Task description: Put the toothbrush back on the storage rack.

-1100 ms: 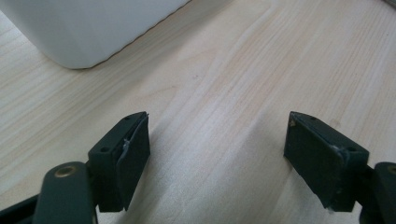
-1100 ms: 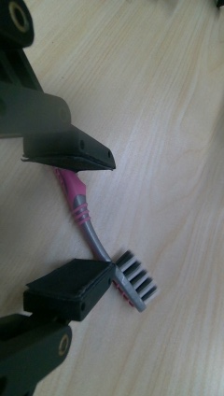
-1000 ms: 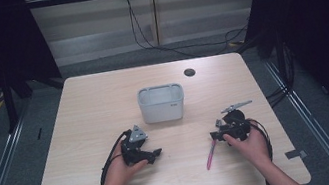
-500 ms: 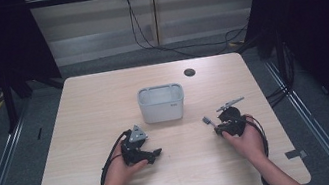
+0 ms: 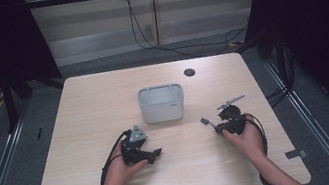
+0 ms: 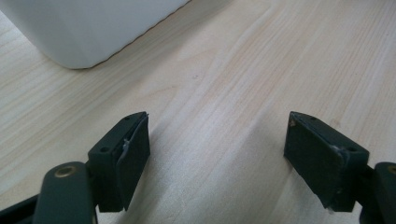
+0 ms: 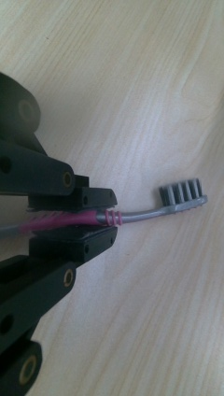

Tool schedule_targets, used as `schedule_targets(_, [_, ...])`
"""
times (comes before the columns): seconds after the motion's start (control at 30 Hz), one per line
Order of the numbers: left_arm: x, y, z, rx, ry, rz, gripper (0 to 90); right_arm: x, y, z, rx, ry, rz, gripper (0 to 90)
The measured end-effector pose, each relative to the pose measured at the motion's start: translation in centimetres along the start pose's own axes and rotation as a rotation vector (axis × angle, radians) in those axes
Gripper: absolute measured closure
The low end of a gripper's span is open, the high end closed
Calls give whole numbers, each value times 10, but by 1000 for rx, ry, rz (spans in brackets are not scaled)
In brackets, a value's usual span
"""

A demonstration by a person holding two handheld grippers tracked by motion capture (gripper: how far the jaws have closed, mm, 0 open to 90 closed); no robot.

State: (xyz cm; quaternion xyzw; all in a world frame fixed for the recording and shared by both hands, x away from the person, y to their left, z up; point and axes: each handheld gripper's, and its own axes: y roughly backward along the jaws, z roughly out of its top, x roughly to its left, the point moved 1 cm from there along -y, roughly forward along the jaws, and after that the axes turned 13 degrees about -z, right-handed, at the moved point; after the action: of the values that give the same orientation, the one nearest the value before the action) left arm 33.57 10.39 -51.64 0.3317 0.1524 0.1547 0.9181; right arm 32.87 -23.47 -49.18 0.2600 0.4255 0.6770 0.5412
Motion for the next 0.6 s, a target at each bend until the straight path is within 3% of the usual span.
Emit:
schedule_targets(0.43, [0,0,0,-1,0,0,222,-4,9,7,-28,-28,55,809])
schedule_targets(0.6, [0,0,0,0,0,0,222,-3,15,11,-62,-20,72,809])
